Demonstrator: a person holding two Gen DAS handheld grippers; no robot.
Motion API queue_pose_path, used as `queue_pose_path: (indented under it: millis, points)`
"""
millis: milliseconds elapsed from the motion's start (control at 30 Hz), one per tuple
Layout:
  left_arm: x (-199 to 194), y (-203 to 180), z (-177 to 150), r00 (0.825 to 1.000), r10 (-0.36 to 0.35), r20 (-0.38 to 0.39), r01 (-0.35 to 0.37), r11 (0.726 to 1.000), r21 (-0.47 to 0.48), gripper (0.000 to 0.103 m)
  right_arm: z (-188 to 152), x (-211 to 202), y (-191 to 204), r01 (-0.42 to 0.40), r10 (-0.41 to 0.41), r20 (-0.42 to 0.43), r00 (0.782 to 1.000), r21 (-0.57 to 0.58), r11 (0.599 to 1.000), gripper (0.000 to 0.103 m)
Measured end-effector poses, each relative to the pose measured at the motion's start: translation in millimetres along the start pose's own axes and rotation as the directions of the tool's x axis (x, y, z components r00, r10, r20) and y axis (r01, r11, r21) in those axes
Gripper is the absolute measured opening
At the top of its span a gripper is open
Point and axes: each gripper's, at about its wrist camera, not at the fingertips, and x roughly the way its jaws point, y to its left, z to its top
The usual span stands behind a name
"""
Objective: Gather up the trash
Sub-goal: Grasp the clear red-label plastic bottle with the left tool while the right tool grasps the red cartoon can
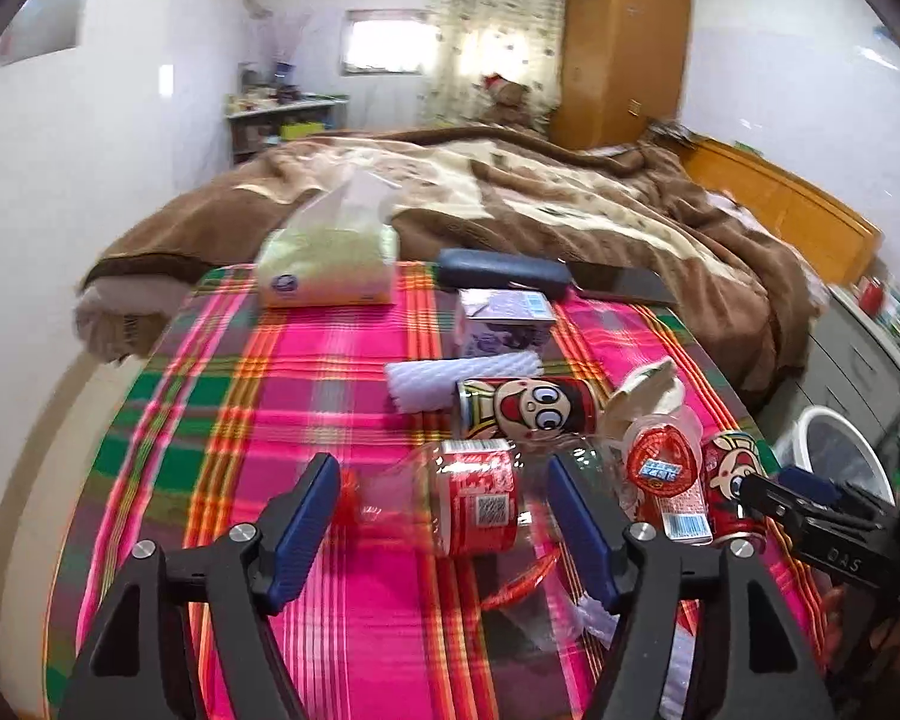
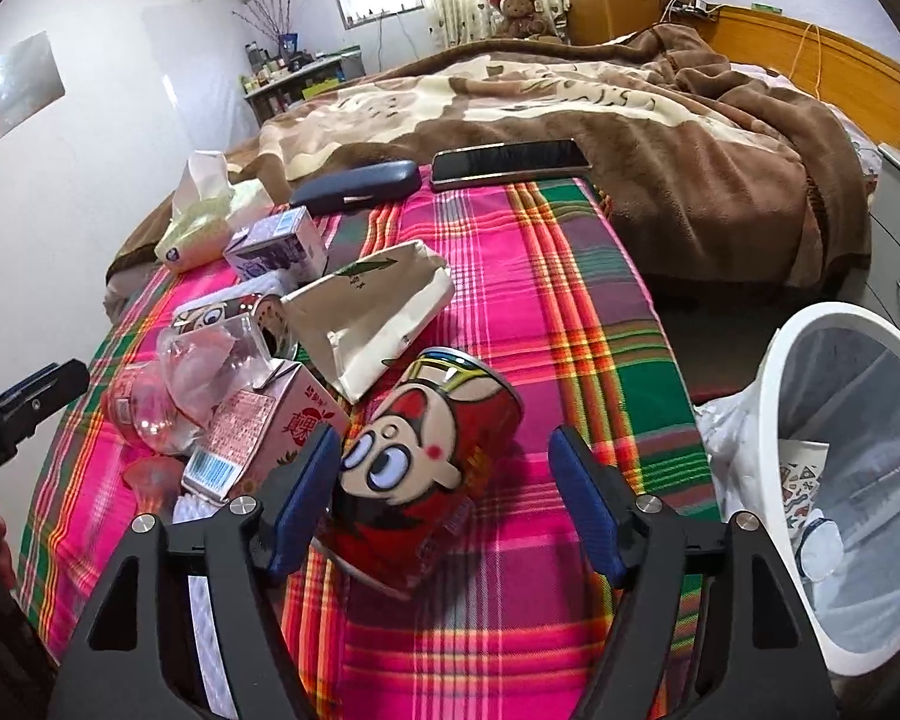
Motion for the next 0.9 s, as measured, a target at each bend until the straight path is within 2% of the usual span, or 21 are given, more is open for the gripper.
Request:
queue_pose_path:
  millis: [33, 133, 233, 300, 400, 500, 600, 800, 900]
  points:
    - [5, 2, 3, 1.0, -0.016, -0.017, 0.016, 1.0, 0.002, 0.071, 0, 2, 1, 0.004, -0.004, -0.006, 1.0, -0.001, 1.0, 0.073]
    - [13, 1, 10, 1.0, -0.005, -0.015, 0.006, 0.999, 0.038, 0.071, 0, 7, 4, -0.005, 0.005, -0.021, 1.0, -0.005, 1.0, 0.073]
    - [27, -6, 14, 0.996, -0.062, -0.062, 0.068, 0.993, 0.101, 0.072, -1, 11, 9, 0.008, -0.009, -0.046, 0.999, -0.027, 1.0, 0.073]
    - [35, -11, 15, 0.994, -0.065, -0.083, 0.076, 0.987, 0.14, 0.072, -1, 12, 10, 0.017, -0.02, -0.056, 0.998, -0.044, 0.999, 0.073]
    - [44, -18, 14, 0.989, -0.1, -0.11, 0.122, 0.969, 0.214, 0.072, -3, 14, 7, 0.034, -0.036, -0.074, 0.997, -0.038, 0.999, 0.073]
    - [51, -20, 13, 0.984, -0.11, -0.14, 0.141, 0.961, 0.239, 0.072, -4, 14, 1, 0.027, -0.028, -0.08, 0.996, -0.016, 1.0, 0.073]
    - [52, -26, 13, 0.971, -0.163, -0.176, 0.208, 0.938, 0.278, 0.073, -3, 14, 1, 0.028, -0.029, -0.076, 0.997, -0.014, 1.0, 0.073]
    - [59, -41, 1, 0.966, -0.119, -0.231, 0.205, 0.895, 0.396, 0.073, -2, 16, 3, 0.02, -0.023, -0.08, 0.997, -0.03, 0.999, 0.07]
    - [67, -41, -5, 0.959, -0.112, -0.261, 0.21, 0.899, 0.385, 0.074, -2, 18, 3, 0.023, -0.025, -0.082, 0.996, -0.033, 0.999, 0.07]
